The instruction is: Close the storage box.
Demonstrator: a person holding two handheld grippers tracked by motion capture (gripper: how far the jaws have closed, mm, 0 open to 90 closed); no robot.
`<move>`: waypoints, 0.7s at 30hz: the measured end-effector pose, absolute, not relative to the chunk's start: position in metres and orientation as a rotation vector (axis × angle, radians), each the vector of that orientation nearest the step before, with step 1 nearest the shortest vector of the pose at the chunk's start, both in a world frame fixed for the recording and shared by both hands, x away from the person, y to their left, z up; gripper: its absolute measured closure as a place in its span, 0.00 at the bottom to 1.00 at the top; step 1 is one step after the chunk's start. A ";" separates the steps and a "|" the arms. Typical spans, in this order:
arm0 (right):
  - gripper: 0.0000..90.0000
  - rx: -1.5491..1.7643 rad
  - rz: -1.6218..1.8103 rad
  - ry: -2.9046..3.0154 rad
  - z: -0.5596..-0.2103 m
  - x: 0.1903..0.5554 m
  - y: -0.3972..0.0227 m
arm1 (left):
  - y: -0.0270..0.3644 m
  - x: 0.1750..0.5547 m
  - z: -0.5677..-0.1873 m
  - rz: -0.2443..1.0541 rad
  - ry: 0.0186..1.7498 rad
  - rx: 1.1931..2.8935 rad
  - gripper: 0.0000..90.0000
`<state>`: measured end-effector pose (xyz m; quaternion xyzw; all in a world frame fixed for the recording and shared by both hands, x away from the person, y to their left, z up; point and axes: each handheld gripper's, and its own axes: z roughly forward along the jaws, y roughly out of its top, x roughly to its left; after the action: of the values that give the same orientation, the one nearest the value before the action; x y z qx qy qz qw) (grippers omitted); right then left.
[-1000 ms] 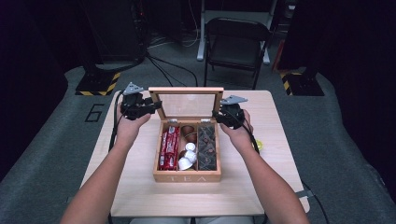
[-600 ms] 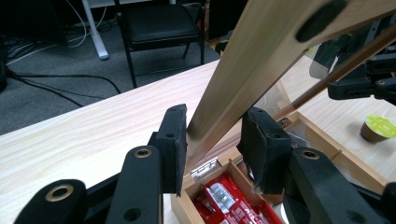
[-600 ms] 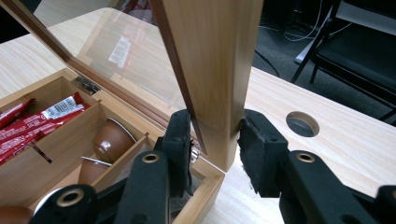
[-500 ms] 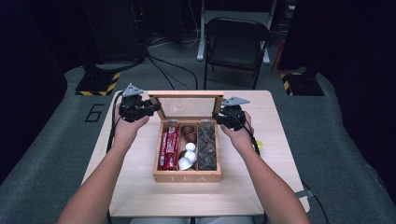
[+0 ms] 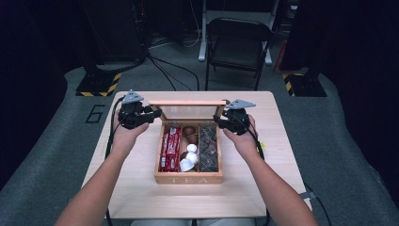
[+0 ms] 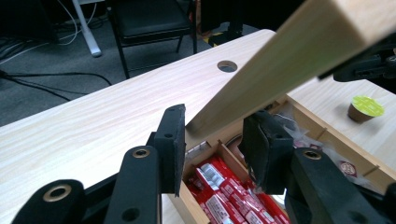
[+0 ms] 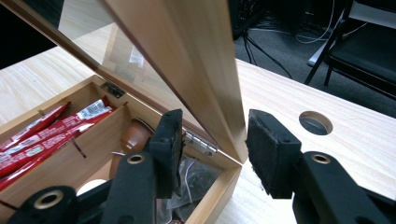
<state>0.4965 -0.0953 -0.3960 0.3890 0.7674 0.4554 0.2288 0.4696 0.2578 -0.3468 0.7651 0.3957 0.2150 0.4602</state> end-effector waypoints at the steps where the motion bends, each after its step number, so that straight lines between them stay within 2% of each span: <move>1: 0.62 1.067 1.259 2.106 -0.396 0.495 -0.096 | 0.258 0.468 -0.347 0.530 0.975 1.875 0.67; 21: 0.59 1.038 1.348 2.153 -0.380 0.461 -0.106 | 0.260 0.437 -0.346 0.498 0.950 1.881 0.63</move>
<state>0.4614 -0.1058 -0.3800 0.3707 0.7692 0.4816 0.1975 0.4372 0.2601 -0.3463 0.7671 0.3874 0.2031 0.4692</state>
